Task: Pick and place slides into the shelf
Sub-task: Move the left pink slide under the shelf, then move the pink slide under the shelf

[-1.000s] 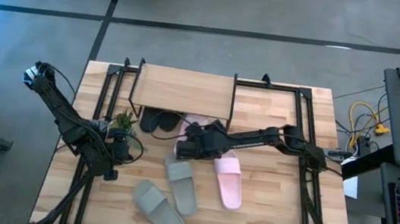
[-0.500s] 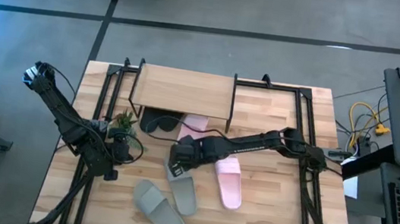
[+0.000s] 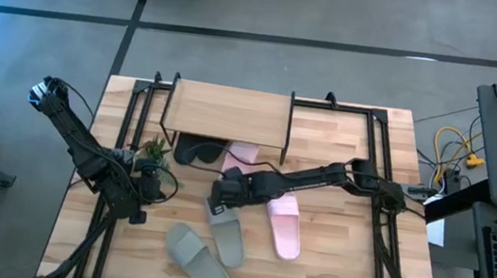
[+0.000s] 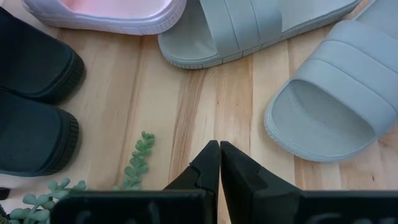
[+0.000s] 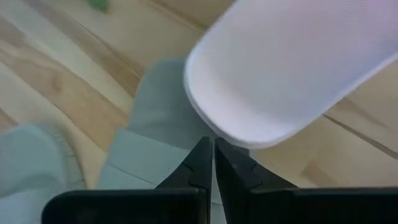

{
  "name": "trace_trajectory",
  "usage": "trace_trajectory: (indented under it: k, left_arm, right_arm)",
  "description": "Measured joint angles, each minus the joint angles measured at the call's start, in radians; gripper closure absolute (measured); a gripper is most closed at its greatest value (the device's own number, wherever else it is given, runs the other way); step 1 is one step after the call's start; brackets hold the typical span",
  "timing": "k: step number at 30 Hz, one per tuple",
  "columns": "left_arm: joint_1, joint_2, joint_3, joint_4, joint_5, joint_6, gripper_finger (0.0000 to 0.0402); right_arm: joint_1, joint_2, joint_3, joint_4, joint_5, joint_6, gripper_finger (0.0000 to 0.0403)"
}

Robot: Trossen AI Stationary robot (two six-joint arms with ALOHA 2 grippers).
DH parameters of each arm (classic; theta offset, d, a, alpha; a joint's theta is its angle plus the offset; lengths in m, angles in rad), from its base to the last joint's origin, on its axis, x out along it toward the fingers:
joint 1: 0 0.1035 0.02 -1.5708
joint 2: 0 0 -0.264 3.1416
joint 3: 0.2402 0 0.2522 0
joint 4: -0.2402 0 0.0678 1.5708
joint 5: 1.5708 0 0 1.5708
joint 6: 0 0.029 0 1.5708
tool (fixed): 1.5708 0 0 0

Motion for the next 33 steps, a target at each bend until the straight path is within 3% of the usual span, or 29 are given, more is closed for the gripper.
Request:
trace_trajectory:
  k: [4, 18, 22, 26, 30, 33]
  left_arm:
    - [0.0, 0.0, -0.001, -0.001, -0.003, 0.003, 0.0402]
    - [0.0, 0.0, -0.001, -0.002, -0.022, 0.004, 0.0402]
    - [0.0, 0.0, -0.001, -0.002, -0.024, 0.002, 0.0402]
    - [0.0, 0.0, -0.001, -0.001, -0.024, -0.004, 0.0402]
    - [0.0, 0.0, -0.001, 0.0, -0.024, -0.004, 0.0402]
    - [0.0, 0.0, -0.001, 0.001, -0.024, -0.004, 0.0402]
  right_arm:
    - [-0.003, 0.0, -0.029, 0.0, 0.015, 0.01, 0.039]
    - [-0.097, 0.0, -0.059, -0.01, 0.245, -0.014, 0.039]
    - [-0.107, -0.005, -0.048, -0.016, 0.238, -0.045, 0.039]
    - [-0.056, -0.058, -0.025, -0.068, 0.163, -0.105, 0.039]
    - [0.018, -0.112, -0.016, -0.35, 0.032, -0.124, 0.039]
    - [0.085, -0.129, -0.02, -0.58, 0.005, -0.046, 0.039]
